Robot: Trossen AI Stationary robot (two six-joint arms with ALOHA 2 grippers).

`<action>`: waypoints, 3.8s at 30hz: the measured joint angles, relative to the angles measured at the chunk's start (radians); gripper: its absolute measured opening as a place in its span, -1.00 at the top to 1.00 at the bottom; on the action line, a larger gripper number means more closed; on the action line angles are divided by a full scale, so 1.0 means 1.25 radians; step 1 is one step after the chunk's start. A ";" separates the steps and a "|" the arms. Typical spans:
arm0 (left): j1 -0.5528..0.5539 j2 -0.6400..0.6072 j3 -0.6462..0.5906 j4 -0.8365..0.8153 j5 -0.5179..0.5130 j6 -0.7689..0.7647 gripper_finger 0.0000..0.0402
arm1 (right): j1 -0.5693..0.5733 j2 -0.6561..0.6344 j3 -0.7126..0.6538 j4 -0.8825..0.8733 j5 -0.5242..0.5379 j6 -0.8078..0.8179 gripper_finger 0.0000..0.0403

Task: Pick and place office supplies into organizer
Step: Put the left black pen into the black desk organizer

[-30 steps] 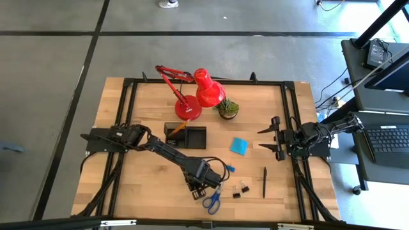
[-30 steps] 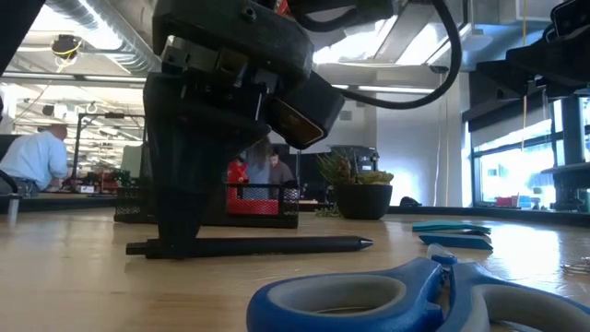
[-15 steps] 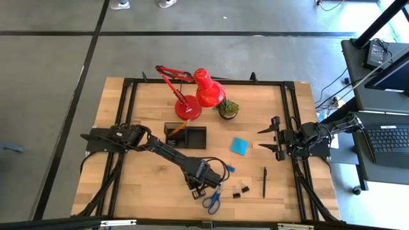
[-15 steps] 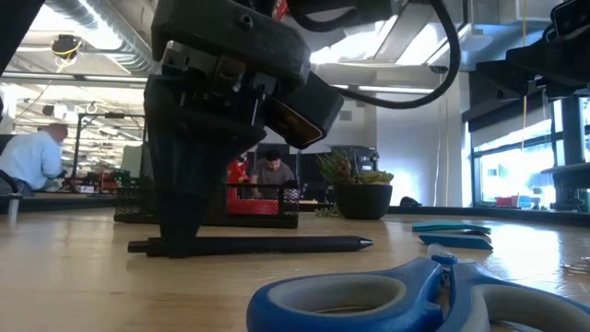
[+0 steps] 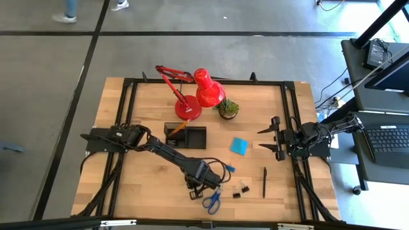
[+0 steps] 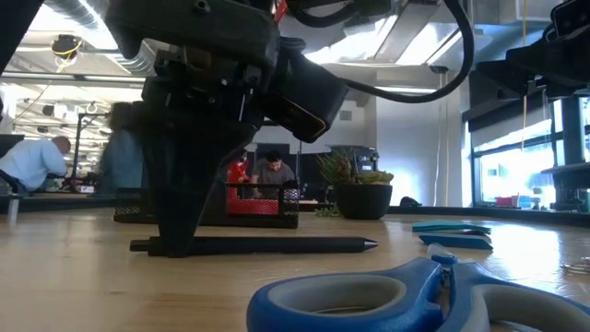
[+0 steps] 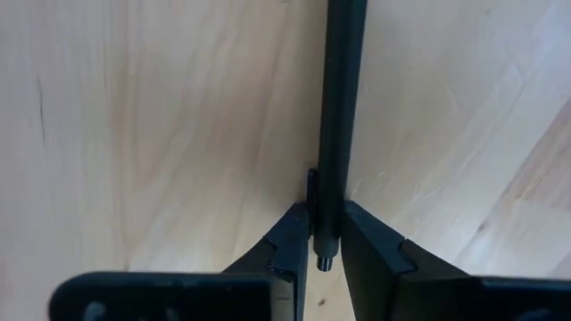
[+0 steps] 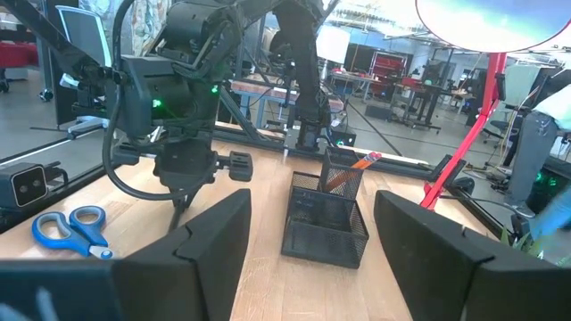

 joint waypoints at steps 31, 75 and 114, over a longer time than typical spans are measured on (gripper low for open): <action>0.001 -0.169 -0.001 -0.300 -0.458 0.178 0.77 | 0.000 0.000 0.000 0.000 0.000 -0.003 -0.20; 0.101 -0.507 -0.351 -0.390 -0.982 0.914 0.76 | 0.000 0.000 0.000 0.000 0.000 -0.019 -0.20; 0.084 -0.360 -0.455 -0.386 -0.983 0.875 0.66 | 0.000 0.000 0.000 0.001 0.001 -0.027 -0.20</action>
